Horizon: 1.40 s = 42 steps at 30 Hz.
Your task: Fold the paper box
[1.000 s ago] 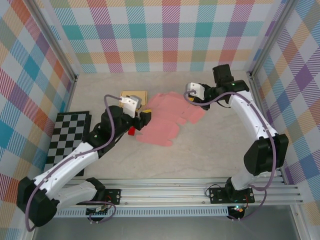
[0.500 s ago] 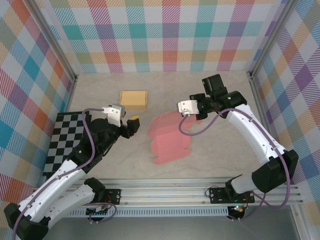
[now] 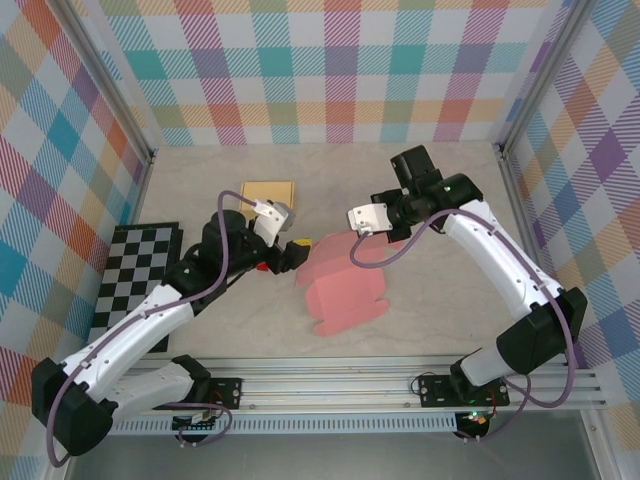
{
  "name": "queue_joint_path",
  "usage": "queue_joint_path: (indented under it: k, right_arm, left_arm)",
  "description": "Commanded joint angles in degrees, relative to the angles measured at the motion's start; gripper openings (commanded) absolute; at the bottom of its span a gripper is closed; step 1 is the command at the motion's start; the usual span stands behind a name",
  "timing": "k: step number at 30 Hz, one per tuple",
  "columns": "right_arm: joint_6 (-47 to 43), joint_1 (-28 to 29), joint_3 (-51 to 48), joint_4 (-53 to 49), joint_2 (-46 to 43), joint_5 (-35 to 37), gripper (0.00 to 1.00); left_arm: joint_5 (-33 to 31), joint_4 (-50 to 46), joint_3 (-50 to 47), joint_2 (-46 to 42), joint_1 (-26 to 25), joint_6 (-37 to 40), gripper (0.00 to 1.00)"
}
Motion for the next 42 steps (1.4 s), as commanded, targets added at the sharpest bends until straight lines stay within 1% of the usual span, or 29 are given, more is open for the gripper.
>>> queue_joint_path:
  k: [1, 5, 12, 19, 23, 25, 27, 32, 37, 40, 41, 42]
  right_arm:
    - [-0.86, 0.80, 2.19, -3.20, 1.17, -2.52, 0.00]
    - [-0.77, 1.67, 2.85, -3.91, 1.76, -2.77, 0.00]
    - [-0.40, 2.40, 4.10, -4.90, 2.24, -3.39, 0.00]
    - [-1.21, 2.38, 4.64, -5.65, 1.89, -2.31, 0.00]
    - [-1.18, 2.34, 5.31, -6.12, 1.98, -1.91, 0.00]
    - [-1.45, 2.32, 5.18, -6.15, 1.79, -0.67, 0.00]
    - [-1.74, 2.34, 4.96, -6.19, 1.47, -0.13, 0.00]
    - [-1.81, 2.49, 5.24, -6.32, 0.40, -3.49, 0.00]
    - [-1.83, 3.27, 4.68, -6.60, -0.26, -4.42, 0.00]
    - [-1.67, 3.95, 4.06, -6.74, -0.59, -4.85, 0.00]
    - [-1.57, 4.14, 3.87, -6.72, -0.74, -5.05, 0.00]
    - [-1.57, 4.25, 3.86, -6.74, -0.83, -5.19, 0.00]
  left_arm:
    - [4.02, 0.19, 3.87, 1.45, -0.40, 2.06, 0.69]
    - [5.30, 0.75, 4.76, 3.21, -0.41, 2.68, 0.69]
    - [12.92, -1.34, 6.68, 4.91, -0.74, 3.25, 0.68]
    - [14.83, -5.61, 6.12, 2.74, -1.08, 6.49, 0.68]
    - [16.48, -8.96, 8.29, 3.33, -1.28, 7.63, 0.68]
    - [16.57, -11.73, 9.02, 3.46, -1.36, 8.40, 0.68]
    - [16.66, -12.49, 8.94, 3.30, -1.45, 9.17, 0.68]
    - [16.36, -12.37, 10.63, 5.33, -1.88, 9.24, 0.68]
    - [14.77, -14.46, 14.50, 8.44, -2.76, 10.52, 0.67]
    - [15.18, -15.02, 16.05, 9.63, -3.20, 11.34, 0.67]
    - [15.39, -15.30, 16.46, 9.97, -3.34, 11.60, 0.66]
    - [15.70, -15.78, 16.78, 10.25, -3.45, 11.98, 0.62]
